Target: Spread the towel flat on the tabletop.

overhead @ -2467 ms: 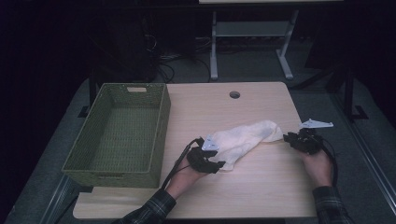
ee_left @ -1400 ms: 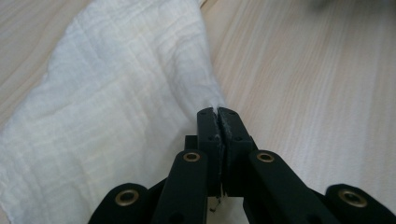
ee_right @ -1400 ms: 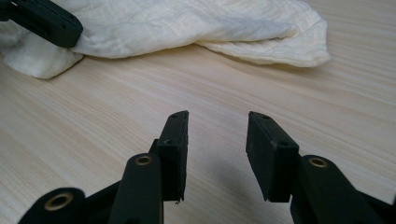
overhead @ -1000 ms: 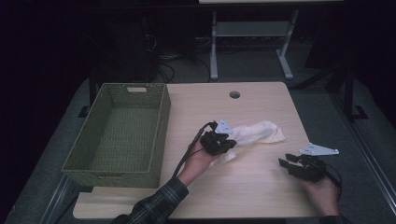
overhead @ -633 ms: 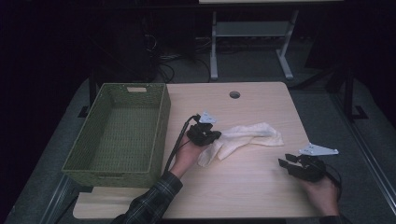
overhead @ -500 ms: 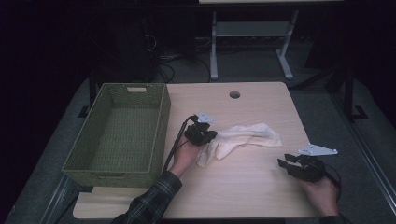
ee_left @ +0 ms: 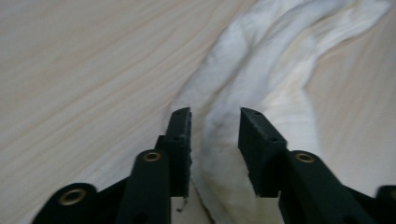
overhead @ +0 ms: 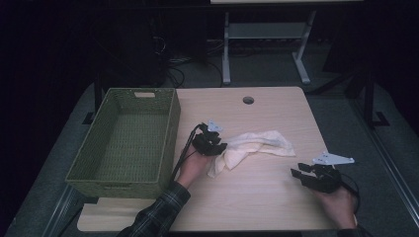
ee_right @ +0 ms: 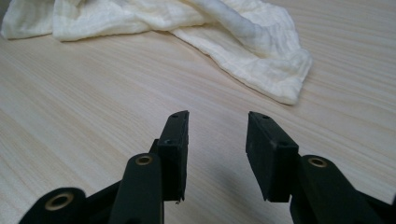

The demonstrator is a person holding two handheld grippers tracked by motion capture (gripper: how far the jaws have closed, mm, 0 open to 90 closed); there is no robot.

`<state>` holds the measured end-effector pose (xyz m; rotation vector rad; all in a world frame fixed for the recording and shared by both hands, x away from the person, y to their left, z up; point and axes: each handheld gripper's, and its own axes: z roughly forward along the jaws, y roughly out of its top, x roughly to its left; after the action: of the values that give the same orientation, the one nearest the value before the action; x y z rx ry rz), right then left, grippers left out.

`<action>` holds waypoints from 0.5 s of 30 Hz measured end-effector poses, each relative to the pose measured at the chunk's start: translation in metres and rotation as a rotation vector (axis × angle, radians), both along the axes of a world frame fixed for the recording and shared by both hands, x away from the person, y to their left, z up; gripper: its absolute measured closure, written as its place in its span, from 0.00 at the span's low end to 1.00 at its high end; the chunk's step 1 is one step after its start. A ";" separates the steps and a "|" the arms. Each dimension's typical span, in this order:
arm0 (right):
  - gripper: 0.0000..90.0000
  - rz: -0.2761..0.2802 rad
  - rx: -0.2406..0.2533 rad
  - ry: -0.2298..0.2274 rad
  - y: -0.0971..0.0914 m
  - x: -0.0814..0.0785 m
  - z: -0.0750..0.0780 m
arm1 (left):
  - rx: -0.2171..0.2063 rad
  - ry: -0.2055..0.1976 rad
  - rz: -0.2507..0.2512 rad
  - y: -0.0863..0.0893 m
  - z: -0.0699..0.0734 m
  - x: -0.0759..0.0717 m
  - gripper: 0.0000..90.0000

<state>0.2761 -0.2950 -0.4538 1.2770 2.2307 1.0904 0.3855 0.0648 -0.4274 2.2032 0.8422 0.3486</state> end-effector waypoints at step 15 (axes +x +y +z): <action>0.65 0.010 -0.007 0.005 0.002 0.000 -0.001 | 0.073 0.047 -0.187 -0.043 -0.022 -0.030 0.67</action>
<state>0.2764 -0.2930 -0.4547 1.2686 2.2446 1.0829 0.3551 0.0219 -0.4493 2.3441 0.6499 0.2402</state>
